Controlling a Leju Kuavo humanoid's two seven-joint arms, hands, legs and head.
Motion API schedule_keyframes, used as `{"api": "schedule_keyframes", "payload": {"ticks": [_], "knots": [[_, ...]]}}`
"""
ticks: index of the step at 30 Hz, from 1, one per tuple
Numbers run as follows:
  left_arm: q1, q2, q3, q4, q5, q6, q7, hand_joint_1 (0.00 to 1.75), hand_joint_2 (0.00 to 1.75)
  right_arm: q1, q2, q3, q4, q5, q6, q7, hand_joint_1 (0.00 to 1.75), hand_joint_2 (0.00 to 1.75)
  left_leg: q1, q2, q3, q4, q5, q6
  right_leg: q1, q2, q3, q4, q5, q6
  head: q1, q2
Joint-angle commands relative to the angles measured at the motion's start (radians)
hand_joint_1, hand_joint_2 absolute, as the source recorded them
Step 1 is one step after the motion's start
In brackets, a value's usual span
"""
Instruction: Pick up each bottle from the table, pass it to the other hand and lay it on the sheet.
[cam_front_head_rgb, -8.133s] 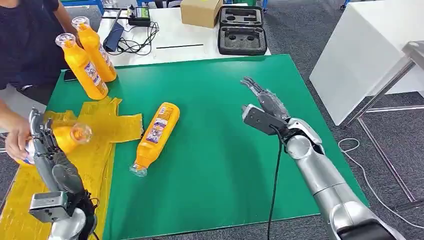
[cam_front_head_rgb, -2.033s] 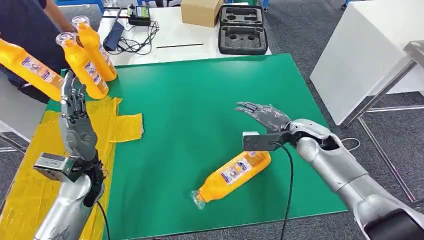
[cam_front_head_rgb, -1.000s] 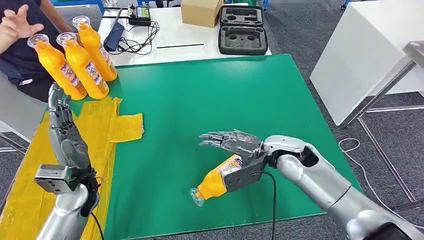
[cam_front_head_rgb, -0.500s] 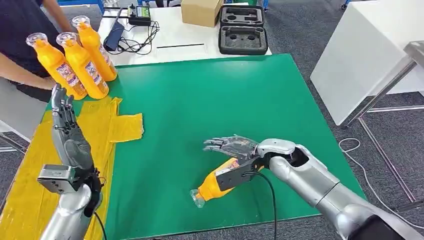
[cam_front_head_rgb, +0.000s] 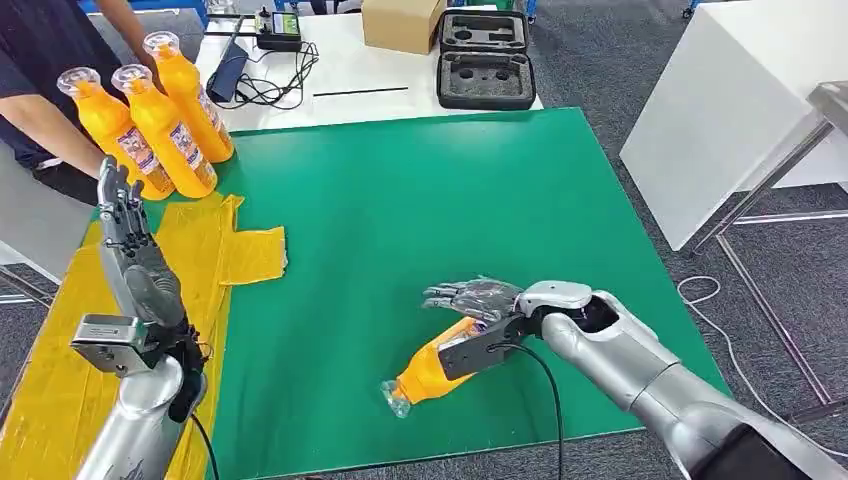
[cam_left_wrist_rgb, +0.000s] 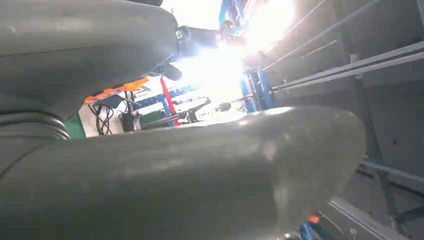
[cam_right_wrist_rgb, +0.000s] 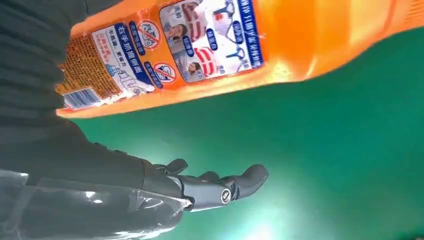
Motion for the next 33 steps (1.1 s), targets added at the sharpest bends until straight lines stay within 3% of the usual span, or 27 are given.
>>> {"api": "schedule_keyframes", "payload": {"ticks": [1, 13, 21, 33], "knots": [[-0.044, 0.017, 0.011, 0.066, 0.020, 0.001, 0.003, 0.00, 0.00, -0.103, -0.040, 0.086, 0.152, -0.010, 0.050, -0.038, 0.00, 1.75, 0.000, -0.002, 0.002, 0.001, -0.001, -0.001, 0.000, -0.001, 0.003, 0.000, -0.001, -0.001, 0.000, 0.000], [-0.021, 0.034, 0.022, 0.045, 0.035, 0.000, 0.003, 0.00, 0.00, -0.139, -0.096, 0.135, 0.178, -0.026, 0.064, -0.069, 0.00, 1.75, 0.000, -0.002, 0.003, 0.001, -0.002, -0.001, 0.000, -0.001, 0.004, 0.000, -0.002, -0.002, 0.000, 0.000], [-0.001, 0.047, 0.032, 0.035, 0.043, -0.018, 0.003, 0.00, 0.00, -0.123, -0.185, 0.163, 0.112, -0.054, 0.055, -0.064, 0.00, 1.75, 0.000, -0.002, 0.005, 0.001, -0.003, -0.001, 0.000, 0.000, 0.005, 0.001, -0.002, -0.002, 0.000, 0.000], [0.003, 0.042, 0.025, 0.020, 0.037, -0.017, 0.003, 0.00, 0.00, -0.096, -0.140, 0.177, 0.162, -0.057, -0.080, -0.015, 0.00, 1.75, 0.000, -0.001, 0.004, 0.000, -0.002, -0.001, 0.001, 0.000, 0.004, 0.000, -0.002, -0.002, 0.000, 0.000]]}}
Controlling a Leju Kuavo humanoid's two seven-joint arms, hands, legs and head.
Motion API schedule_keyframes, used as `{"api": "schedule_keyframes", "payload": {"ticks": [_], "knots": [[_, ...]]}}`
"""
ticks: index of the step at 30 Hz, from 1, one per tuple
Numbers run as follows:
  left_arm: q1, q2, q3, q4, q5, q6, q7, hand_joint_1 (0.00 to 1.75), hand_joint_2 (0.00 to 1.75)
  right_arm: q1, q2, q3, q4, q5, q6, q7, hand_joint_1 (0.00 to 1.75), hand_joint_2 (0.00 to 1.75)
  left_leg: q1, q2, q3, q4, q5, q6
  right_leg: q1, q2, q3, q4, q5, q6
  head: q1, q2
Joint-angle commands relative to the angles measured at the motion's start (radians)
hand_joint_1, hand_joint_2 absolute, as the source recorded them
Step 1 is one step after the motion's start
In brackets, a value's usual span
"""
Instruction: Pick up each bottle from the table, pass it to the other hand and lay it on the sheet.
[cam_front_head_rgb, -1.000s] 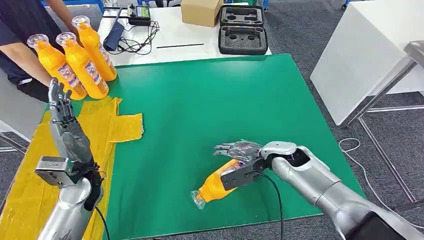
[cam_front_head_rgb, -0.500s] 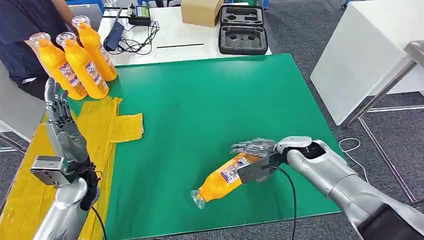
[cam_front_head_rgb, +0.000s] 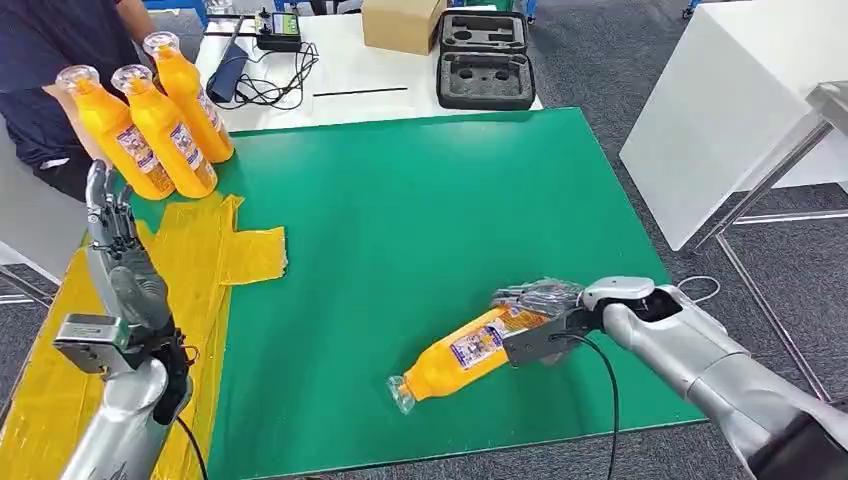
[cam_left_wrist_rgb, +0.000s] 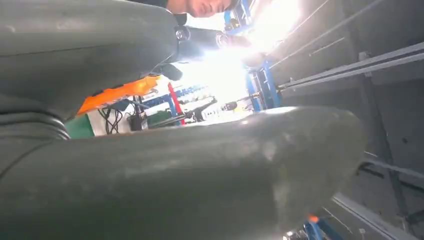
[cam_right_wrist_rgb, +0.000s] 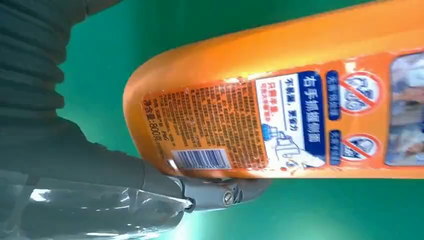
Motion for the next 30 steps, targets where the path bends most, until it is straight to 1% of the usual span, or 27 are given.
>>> {"api": "schedule_keyframes", "payload": {"ticks": [1, 2, 3, 4, 6, 8, 10, 11, 12, 13, 14, 16, 17, 19, 21, 22, 25, 30], "knots": [[-0.015, -0.003, 0.003, 0.017, -0.001, 0.004, 0.003, 0.00, 0.00, -0.021, 0.033, 0.061, 0.056, 0.002, -0.064, 0.018, 0.00, 1.75, 0.001, 0.000, 0.003, 0.000, -0.001, -0.001, 0.001, 0.000, 0.003, -0.001, -0.001, -0.002, 0.000, 0.000], [-0.015, -0.002, 0.002, 0.016, -0.005, 0.008, 0.003, 0.00, 0.00, -0.027, 0.047, 0.060, 0.067, 0.005, -0.083, 0.022, 0.00, 1.75, 0.001, 0.000, 0.005, 0.000, -0.003, -0.002, 0.001, 0.001, 0.005, 0.000, -0.002, -0.002, 0.000, 0.000], [-0.012, -0.001, 0.005, 0.012, -0.002, 0.009, 0.003, 0.00, 0.00, -0.034, 0.063, 0.059, 0.081, 0.010, -0.108, 0.030, 0.00, 1.75, 0.001, 0.000, 0.003, 0.000, -0.001, -0.001, 0.001, 0.001, 0.003, 0.000, -0.001, -0.001, 0.000, 0.000], [-0.007, -0.001, 0.006, 0.008, -0.003, 0.010, 0.003, 0.00, 0.00, -0.038, 0.071, 0.062, 0.088, 0.016, -0.117, 0.035, 0.00, 1.75, 0.001, 0.001, 0.006, 0.000, -0.003, -0.002, 0.001, 0.001, 0.005, 0.000, -0.002, -0.002, 0.000, 0.000], [0.007, 0.001, 0.010, -0.006, -0.001, 0.010, 0.003, 0.00, 0.00, -0.047, 0.100, 0.068, 0.112, 0.027, -0.138, 0.054, 0.00, 1.75, 0.000, 0.002, 0.003, 0.000, -0.001, -0.001, 0.001, 0.002, 0.002, 0.000, 0.000, -0.001, 0.000, 0.000], [0.013, 0.000, 0.011, -0.012, -0.003, 0.011, 0.003, 0.00, 0.00, -0.046, 0.114, 0.075, 0.128, 0.037, -0.149, 0.067, 0.00, 1.75, 0.001, 0.003, 0.007, 0.001, -0.004, -0.002, 0.001, 0.004, 0.006, 0.001, -0.002, -0.003, 0.000, 0.000], [0.014, -0.001, 0.011, -0.012, -0.002, 0.011, 0.003, 0.00, 0.00, -0.045, 0.118, 0.078, 0.133, 0.041, -0.155, 0.070, 0.00, 1.75, 0.000, 0.001, 0.003, -0.001, -0.001, -0.001, 0.000, 0.002, 0.002, 0.000, -0.001, -0.001, 0.000, 0.000], [0.014, -0.001, 0.011, -0.012, -0.002, 0.011, 0.003, 0.00, 0.00, -0.045, 0.118, 0.078, 0.133, 0.041, -0.155, 0.070, 0.00, 1.75, 0.001, 0.001, 0.005, 0.000, -0.002, -0.001, 0.001, 0.002, 0.004, 0.000, -0.002, -0.002, 0.000, 0.000], [0.014, -0.005, 0.010, -0.012, -0.004, 0.008, 0.003, 0.00, 0.00, -0.036, 0.137, 0.089, 0.161, 0.047, -0.166, 0.072, 0.00, 1.75, 0.001, 0.001, 0.006, 0.000, -0.003, -0.002, 0.001, 0.002, 0.006, 0.000, -0.002, -0.002, 0.000, 0.000], [0.011, -0.008, 0.009, -0.010, -0.004, 0.007, 0.003, 0.00, 0.00, -0.030, 0.144, 0.100, 0.169, 0.053, -0.168, 0.072, 0.00, 1.75, 0.000, 0.001, 0.004, 0.000, -0.001, -0.001, 0.001, 0.001, 0.003, 0.000, -0.001, -0.002, 0.000, 0.000], [0.005, -0.010, 0.007, -0.006, -0.005, 0.006, 0.003, 0.00, 0.00, -0.022, 0.152, 0.108, 0.176, 0.057, -0.170, 0.071, 0.51, 1.75, 0.001, 0.001, 0.005, 0.000, -0.002, -0.001, 0.001, 0.002, 0.004, 0.000, -0.001, -0.002, 0.000, 0.000], [-0.001, -0.012, 0.005, 0.000, -0.007, 0.006, 0.003, 0.00, 0.00, -0.018, 0.158, 0.112, 0.185, 0.057, -0.174, 0.072, 0.51, 1.75, 0.001, 0.000, 0.003, -0.001, -0.001, -0.001, 0.001, 0.000, 0.003, -0.001, -0.001, -0.001, 0.000, 0.000], [-0.003, -0.012, 0.005, 0.002, -0.006, 0.006, 0.003, 0.00, 0.00, -0.020, 0.159, 0.117, 0.190, 0.058, -0.172, 0.066, 1.75, 1.75, 0.001, 0.000, 0.005, -0.001, -0.002, -0.001, 0.001, 0.001, 0.005, -0.001, -0.001, -0.002, 0.000, 0.000], [-0.009, -0.011, 0.006, 0.004, -0.002, 0.004, 0.003, 0.00, 0.00, -0.017, 0.160, 0.124, 0.200, 0.055, -0.171, 0.058, 1.75, 1.75, 0.001, -0.001, 0.006, 0.000, -0.002, -0.002, 0.001, 0.000, 0.006, 0.000, -0.002, -0.002, 0.000, 0.000], [-0.020, -0.011, 0.008, 0.009, 0.003, 0.000, 0.003, 0.00, 0.00, -0.008, 0.153, 0.124, 0.205, 0.044, -0.169, 0.050, 1.75, 1.75, 0.001, -0.001, 0.003, -0.001, -0.001, -0.001, 0.001, -0.001, 0.004, -0.001, -0.001, -0.001, 0.000, 0.000], [-0.024, -0.011, 0.008, 0.013, 0.004, -0.001, 0.003, 0.00, 0.00, -0.006, 0.151, 0.126, 0.206, 0.045, -0.172, 0.050, 1.75, 1.75, 0.001, -0.001, 0.006, 0.000, -0.002, -0.002, 0.002, -0.001, 0.006, -0.001, -0.002, -0.002, 0.000, 0.000], [-0.028, -0.012, 0.008, 0.017, 0.004, -0.003, 0.003, 0.00, 0.00, -0.002, 0.148, 0.127, 0.208, 0.042, -0.170, 0.048, 1.75, 1.75, 0.001, -0.002, 0.005, -0.001, -0.001, -0.001, 0.001, -0.001, 0.005, -0.001, -0.001, -0.002, 0.000, 0.000], [-0.037, -0.027, 0.000, 0.029, -0.004, -0.006, 0.003, 0.00, 0.00, 0.007, 0.159, 0.139, 0.223, 0.047, -0.171, 0.054, 1.75, 1.75, 0.001, -0.002, 0.007, -0.001, -0.001, -0.001, 0.001, -0.001, 0.007, -0.001, -0.002, -0.002, 0.000, 0.000]]}}
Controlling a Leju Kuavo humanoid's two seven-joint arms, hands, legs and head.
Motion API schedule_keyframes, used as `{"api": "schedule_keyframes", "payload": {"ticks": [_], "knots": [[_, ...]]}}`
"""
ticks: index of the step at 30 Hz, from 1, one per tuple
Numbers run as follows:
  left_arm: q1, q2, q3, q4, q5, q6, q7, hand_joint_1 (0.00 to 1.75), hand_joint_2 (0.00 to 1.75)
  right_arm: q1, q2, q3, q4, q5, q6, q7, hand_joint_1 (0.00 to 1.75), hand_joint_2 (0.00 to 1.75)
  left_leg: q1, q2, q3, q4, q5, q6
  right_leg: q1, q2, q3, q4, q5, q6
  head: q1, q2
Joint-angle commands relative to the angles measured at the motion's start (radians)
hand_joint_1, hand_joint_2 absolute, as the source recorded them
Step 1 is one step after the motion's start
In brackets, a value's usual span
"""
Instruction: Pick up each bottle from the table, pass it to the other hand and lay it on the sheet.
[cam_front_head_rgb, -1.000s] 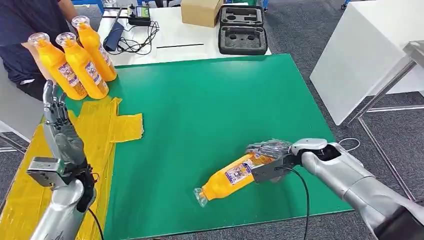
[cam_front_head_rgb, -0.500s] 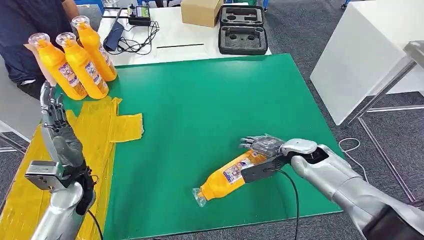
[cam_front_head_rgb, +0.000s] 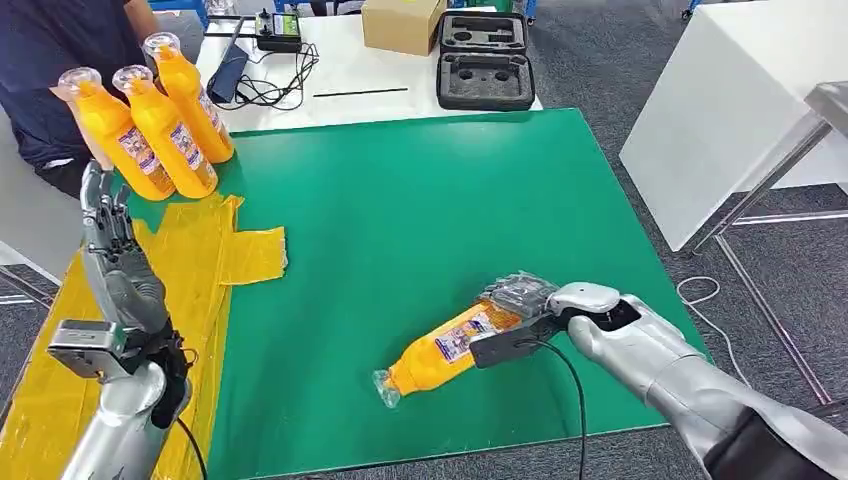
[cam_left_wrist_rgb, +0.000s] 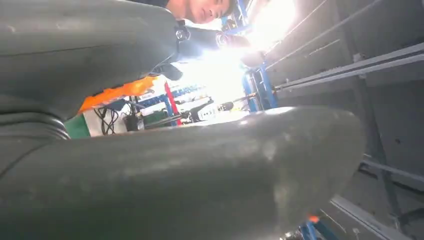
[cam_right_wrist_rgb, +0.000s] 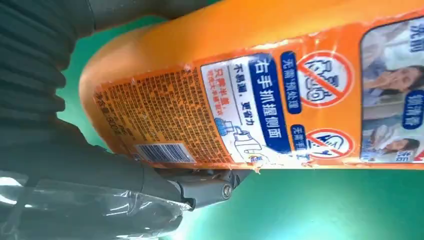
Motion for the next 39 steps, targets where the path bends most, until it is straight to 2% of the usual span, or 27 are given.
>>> {"api": "schedule_keyframes", "payload": {"ticks": [1, 7, 9, 12, 13, 14, 15, 18, 23, 27, 28, 34, 39], "knots": [[-0.045, -0.027, -0.001, 0.054, -0.005, -0.004, 0.003, 0.00, 0.00, 0.002, 0.026, 0.081, 0.087, 0.007, 0.004, 0.002, 1.75, 1.75, 0.001, -0.002, 0.004, -0.001, -0.001, -0.001, 0.001, -0.001, 0.005, -0.001, -0.001, -0.001, 0.000, 0.000], [-0.056, -0.033, -0.004, 0.068, -0.004, -0.012, 0.003, 0.00, 0.00, -0.003, 0.031, 0.088, 0.099, 0.015, 0.001, 0.017, 1.75, 1.75, 0.001, -0.002, 0.006, -0.001, -0.001, -0.001, 0.001, -0.001, 0.007, -0.001, -0.001, -0.002, 0.000, 0.000], [-0.062, -0.032, -0.011, 0.100, 0.005, -0.023, 0.003, 0.00, 0.00, -0.003, 0.031, 0.073, 0.110, 0.019, -0.041, 0.050, 1.75, 1.75, 0.001, -0.001, 0.006, -0.001, -0.001, -0.001, 0.001, -0.001, 0.006, -0.001, -0.001, -0.002, 0.000, 0.000], [-0.043, -0.012, -0.018, 0.148, 0.084, -0.153, 0.104, 0.00, 0.00, 0.034, -0.019, -0.067, 0.031, -0.021, -0.151, 0.111, 1.75, 1.75, 0.001, -0.003, 0.008, -0.002, -0.001, -0.002, 0.001, -0.003, 0.009, -0.002, -0.001, -0.002, 0.000, 0.000], [-0.038, -0.009, -0.007, 0.173, 0.114, -0.214, 0.144, 0.00, 0.00, 0.061, -0.041, -0.152, -0.025, -0.037, -0.172, 0.133, 1.75, 1.75, 0.000, -0.001, 0.007, -0.001, 0.000, -0.001, 0.000, -0.002, 0.007, -0.002, -0.001, -0.001, 0.000, 0.000], [-0.037, -0.011, 0.000, 0.186, 0.113, -0.227, 0.138, 0.00, 0.00, 0.067, -0.054, -0.167, -0.050, -0.029, -0.156, 0.136, 1.75, 1.75, 0.000, -0.001, 0.007, -0.002, 0.000, -0.001, 0.000, -0.002, 0.007, -0.002, -0.001, -0.002, 0.000, 0.000], [-0.034, -0.014, 0.006, 0.196, 0.167, -0.290, 0.164, 0.00, 0.00, 0.089, -0.054, -0.231, -0.085, -0.038, -0.201, 0.137, 1.75, 1.75, 0.000, -0.001, 0.006, -0.001, 0.000, -0.001, 0.000, -0.002, 0.006, -0.002, -0.001, -0.001, 0.000, 0.000], [-0.028, -0.025, 0.038, 0.230, 0.227, -0.369, 0.190, 0.00, 0.00, 0.115, -0.065, -0.358, -0.177, -0.039, -0.186, 0.140, 1.75, 1.75, 0.000, -0.001, 0.005, 0.000, -0.001, -0.001, -0.001, -0.002, 0.005, 0.000, -0.001, -0.002, 0.000, 0.000], [-0.011, -0.026, 0.056, 0.227, 0.244, -0.395, 0.199, 0.00, 0.00, 0.121, -0.082, -0.427, -0.218, -0.031, -0.174, 0.124, 1.75, 1.75, -0.001, 0.000, 0.005, 0.000, -0.002, -0.001, -0.001, 0.000, 0.005, 0.000, -0.002, -0.002, 0.000, 0.000], [-0.003, -0.024, 0.058, 0.218, 0.247, -0.399, 0.199, 0.00, 0.00, 0.127, -0.082, -0.426, -0.221, -0.028, -0.174, 0.122, 1.75, 1.75, -0.001, -0.001, 0.005, 0.000, -0.002, -0.001, 0.000, -0.001, 0.006, 0.000, -0.002, -0.002, 0.000, 0.000], [-0.001, -0.025, 0.062, 0.213, 0.250, -0.400, 0.202, 0.00, 1.75, 0.135, -0.074, -0.433, -0.225, -0.030, -0.178, 0.123, 1.75, 1.75, -0.001, -0.001, 0.004, -0.001, -0.001, -0.001, 0.000, -0.001, 0.004, 0.000, -0.001, -0.001, 0.000, 0.000], [0.033, -0.048, 0.078, 0.179, 0.249, -0.404, 0.223, 0.00, 1.75, 0.210, -0.026, -0.547, -0.275, -0.070, -0.233, 0.111, 1.75, 1.75, 0.000, 0.002, 0.006, -0.001, -0.002, -0.001, 0.000, 0.001, 0.006, -0.001, -0.002, -0.002, 0.000, 0.000], [0.070, -0.097, 0.070, 0.133, 0.254, -0.397, 0.216, 0.00, 1.75, 0.226, 0.081, -0.656, -0.296, -0.157, -0.307, 0.059, 1.75, 1.75, 0.000, 0.003, 0.004, 0.000, -0.002, -0.001, 0.000, 0.003, 0.004, 0.000, -0.001, -0.002, 0.000, 0.000]]}}
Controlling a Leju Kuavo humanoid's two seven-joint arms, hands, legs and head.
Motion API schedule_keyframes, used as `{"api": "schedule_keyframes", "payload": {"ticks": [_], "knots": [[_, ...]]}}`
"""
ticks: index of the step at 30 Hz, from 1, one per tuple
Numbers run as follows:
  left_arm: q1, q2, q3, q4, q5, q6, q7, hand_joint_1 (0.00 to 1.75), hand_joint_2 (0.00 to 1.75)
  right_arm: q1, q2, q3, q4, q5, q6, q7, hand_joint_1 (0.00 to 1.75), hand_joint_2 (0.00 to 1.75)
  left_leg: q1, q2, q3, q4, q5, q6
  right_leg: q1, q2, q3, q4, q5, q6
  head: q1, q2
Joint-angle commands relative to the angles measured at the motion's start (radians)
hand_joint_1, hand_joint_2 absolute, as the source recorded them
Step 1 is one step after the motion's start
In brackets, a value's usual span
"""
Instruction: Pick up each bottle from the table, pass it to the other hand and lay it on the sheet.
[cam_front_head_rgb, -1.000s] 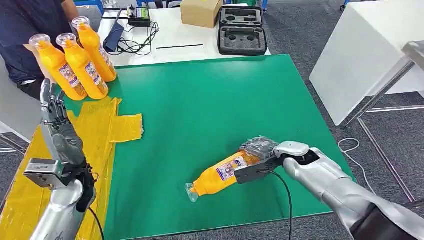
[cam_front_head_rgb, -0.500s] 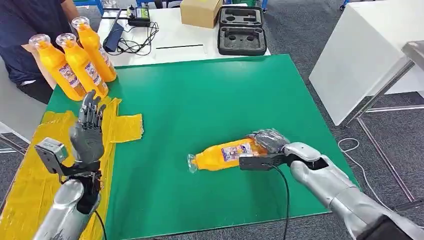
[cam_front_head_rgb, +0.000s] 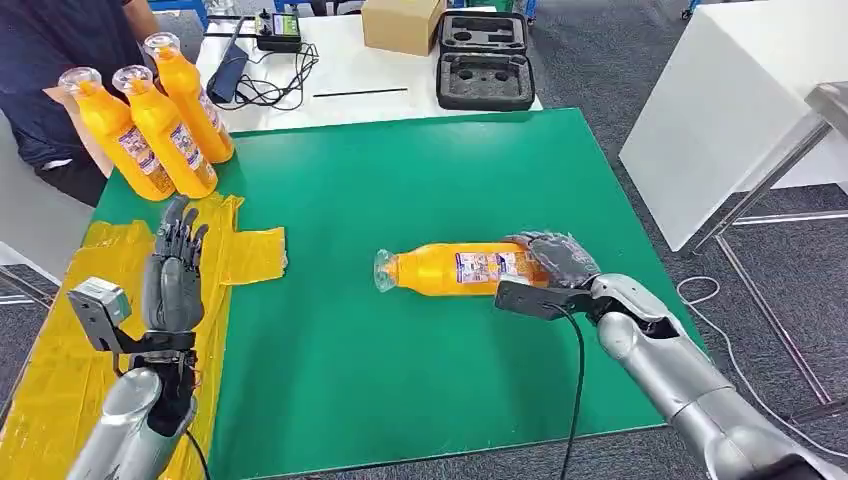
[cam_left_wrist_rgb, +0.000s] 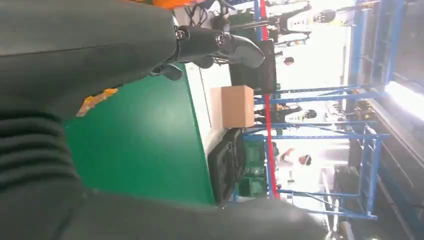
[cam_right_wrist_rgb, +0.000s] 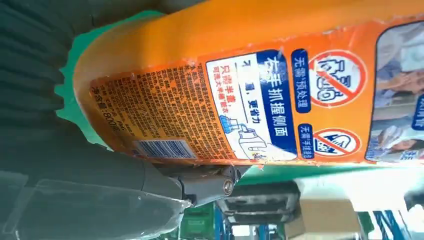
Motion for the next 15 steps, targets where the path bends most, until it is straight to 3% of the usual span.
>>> {"api": "schedule_keyframes", "payload": {"ticks": [1, 15], "knots": [[0.038, -0.096, 0.008, -0.019, 0.020, -0.003, -0.001, 0.00, 1.75, 0.021, 0.171, -0.190, -0.040, -0.116, -0.081, -0.071, 1.75, 1.75, 0.000, 0.002, 0.003, 0.000, -0.002, -0.001, 0.000, 0.002, 0.002, 0.000, -0.001, -0.001, 0.000, 0.000], [0.028, -0.192, -0.092, -0.004, 0.182, -0.039, 0.019, 0.00, 1.75, 0.011, 0.345, -0.244, -0.024, -0.194, -0.104, -0.083, 1.75, 1.75, 0.000, 0.001, 0.003, 0.000, -0.002, -0.001, 0.000, 0.002, 0.002, 0.000, -0.001, -0.002, 0.000, 0.000]]}}
